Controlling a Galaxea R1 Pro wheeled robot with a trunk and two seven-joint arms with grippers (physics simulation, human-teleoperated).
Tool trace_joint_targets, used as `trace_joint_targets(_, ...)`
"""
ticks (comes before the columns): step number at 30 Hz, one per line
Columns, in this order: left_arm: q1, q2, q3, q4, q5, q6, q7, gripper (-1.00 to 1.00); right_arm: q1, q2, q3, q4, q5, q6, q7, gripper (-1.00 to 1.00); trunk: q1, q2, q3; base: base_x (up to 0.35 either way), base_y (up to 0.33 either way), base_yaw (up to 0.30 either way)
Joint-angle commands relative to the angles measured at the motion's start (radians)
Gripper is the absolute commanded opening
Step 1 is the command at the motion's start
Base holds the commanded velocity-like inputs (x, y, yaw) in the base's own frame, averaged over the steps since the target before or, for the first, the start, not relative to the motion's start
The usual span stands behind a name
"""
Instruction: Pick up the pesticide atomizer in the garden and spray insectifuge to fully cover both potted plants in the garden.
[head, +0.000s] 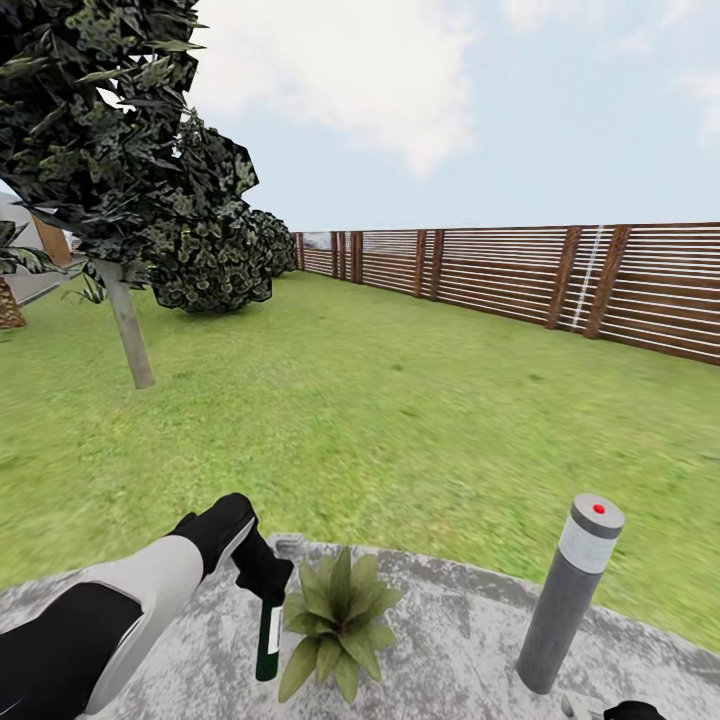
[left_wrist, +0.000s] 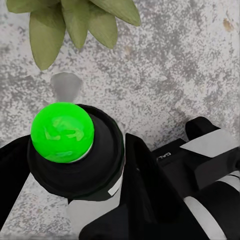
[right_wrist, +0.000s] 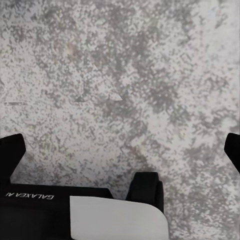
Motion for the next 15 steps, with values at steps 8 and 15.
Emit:
trace_joint_targets(8, 0.0, -0.012, -0.001, 0.033, -0.004, 0.004, -0.005, -1.0, -0.001, 0.001, -0.008, 0.001, 0.004, 0.006, 0.002, 1.0, 0.0, -0.001, -0.001, 0.01, 0.0, 0.0)
trace_joint_targets(15, 0.0, -0.039, -0.001, 0.079, -0.006, 0.004, -0.005, -1.0, -0.001, 0.001, -0.008, 0.0, 0.005, 0.006, 0.001, 1.0, 0.0, -0.001, -0.001, 0.0, 0.0, 0.0)
